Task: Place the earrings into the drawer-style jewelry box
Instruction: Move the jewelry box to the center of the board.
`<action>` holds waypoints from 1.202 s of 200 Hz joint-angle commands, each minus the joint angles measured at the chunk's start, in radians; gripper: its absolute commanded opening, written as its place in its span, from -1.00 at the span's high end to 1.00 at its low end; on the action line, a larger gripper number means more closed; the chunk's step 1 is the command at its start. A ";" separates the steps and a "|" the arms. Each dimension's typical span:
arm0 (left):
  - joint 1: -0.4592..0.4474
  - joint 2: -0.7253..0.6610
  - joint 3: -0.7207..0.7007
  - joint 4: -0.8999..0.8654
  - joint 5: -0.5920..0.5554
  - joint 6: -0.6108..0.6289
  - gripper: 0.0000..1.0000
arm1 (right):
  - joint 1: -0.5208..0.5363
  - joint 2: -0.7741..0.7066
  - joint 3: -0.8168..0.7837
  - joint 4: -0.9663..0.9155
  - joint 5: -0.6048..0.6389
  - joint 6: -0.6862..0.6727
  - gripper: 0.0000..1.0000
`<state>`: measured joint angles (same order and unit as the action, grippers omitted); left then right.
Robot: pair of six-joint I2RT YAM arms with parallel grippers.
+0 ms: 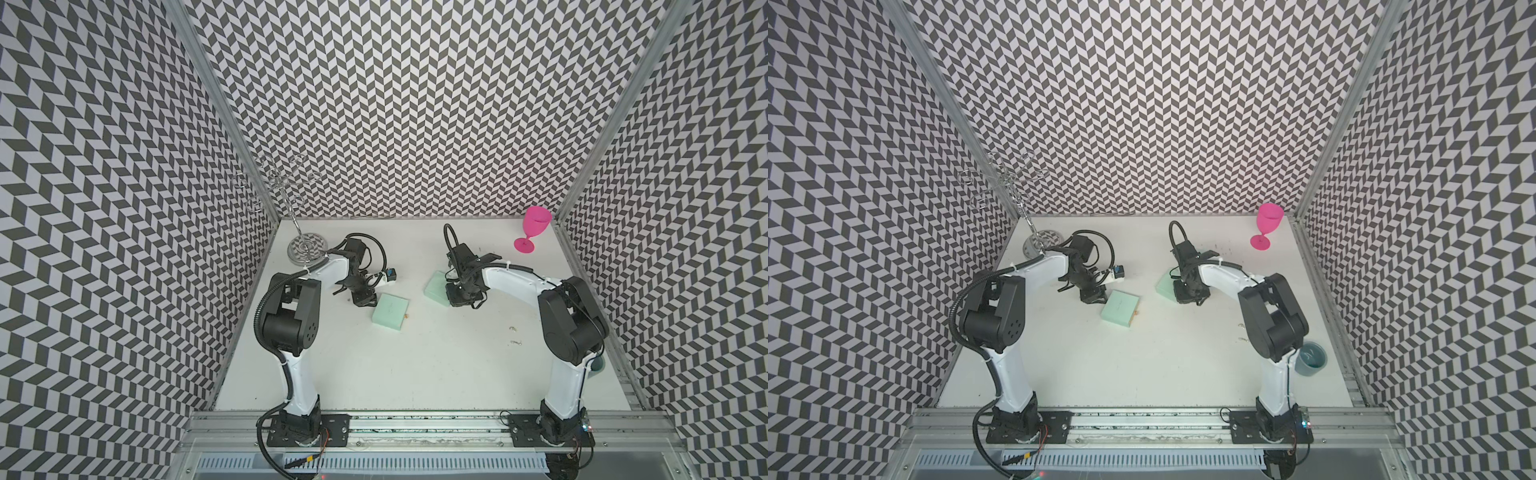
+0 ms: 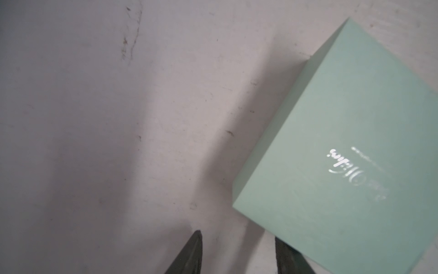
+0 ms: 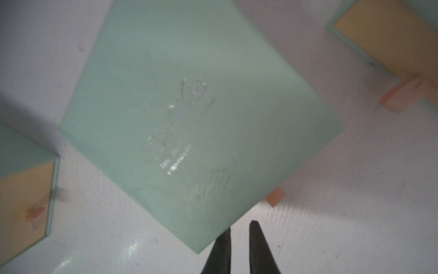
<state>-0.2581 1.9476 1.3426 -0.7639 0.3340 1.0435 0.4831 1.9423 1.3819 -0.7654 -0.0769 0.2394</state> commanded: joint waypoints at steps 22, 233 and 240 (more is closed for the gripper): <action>-0.045 0.014 0.029 -0.014 0.045 -0.014 -0.04 | -0.014 0.097 0.126 -0.005 -0.020 -0.038 0.65; -0.090 -0.069 -0.092 -0.026 0.108 -0.049 -0.05 | 0.026 -0.330 -0.399 0.327 -0.453 0.156 0.55; -0.099 -0.069 -0.092 -0.026 0.109 -0.052 -0.04 | 0.027 -0.321 -0.398 0.336 -0.463 0.156 0.55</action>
<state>-0.3275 1.8839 1.2598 -0.7792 0.4042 0.9993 0.5030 1.6421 0.9833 -0.5373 -0.4931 0.3695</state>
